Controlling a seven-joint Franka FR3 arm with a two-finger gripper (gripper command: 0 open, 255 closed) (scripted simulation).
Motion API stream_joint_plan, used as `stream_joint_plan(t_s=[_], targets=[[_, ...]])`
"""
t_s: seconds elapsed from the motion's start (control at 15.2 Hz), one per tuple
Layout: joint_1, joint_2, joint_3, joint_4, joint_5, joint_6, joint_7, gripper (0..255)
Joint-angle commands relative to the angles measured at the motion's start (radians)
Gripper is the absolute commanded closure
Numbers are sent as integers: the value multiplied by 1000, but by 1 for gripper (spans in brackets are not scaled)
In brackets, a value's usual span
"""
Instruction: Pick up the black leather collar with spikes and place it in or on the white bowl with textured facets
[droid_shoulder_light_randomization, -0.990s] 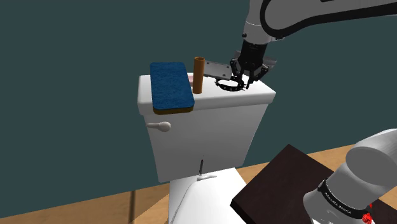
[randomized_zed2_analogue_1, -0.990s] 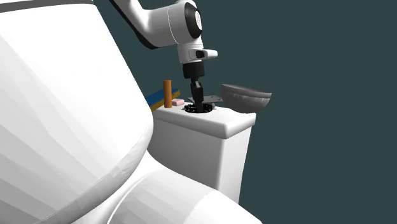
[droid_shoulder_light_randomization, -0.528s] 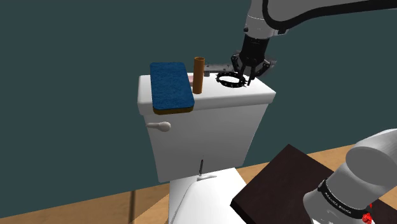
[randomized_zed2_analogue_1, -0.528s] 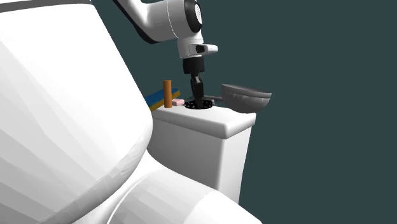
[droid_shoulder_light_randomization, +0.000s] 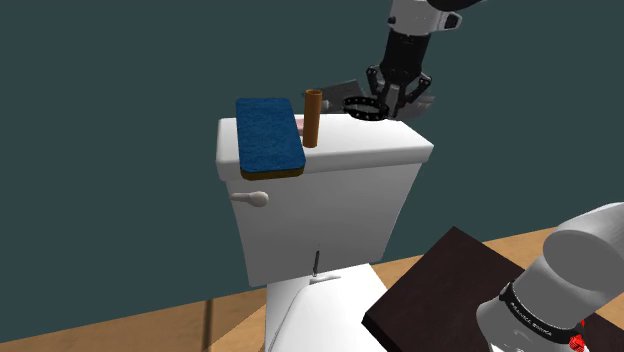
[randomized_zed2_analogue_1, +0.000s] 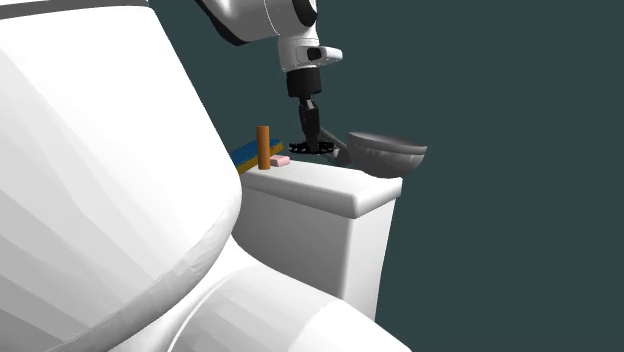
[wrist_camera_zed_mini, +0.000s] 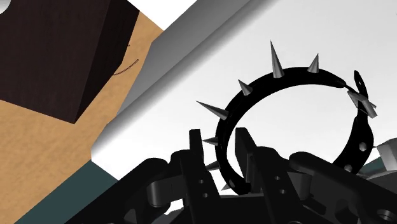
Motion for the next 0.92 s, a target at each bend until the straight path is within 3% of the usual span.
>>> stream_joint_plan(t_s=[0.0,0.86], targets=[[-2,4,-3,31,-3,-27,-3,255],[-17,52,-8,248,-23,-198,-5,255]])
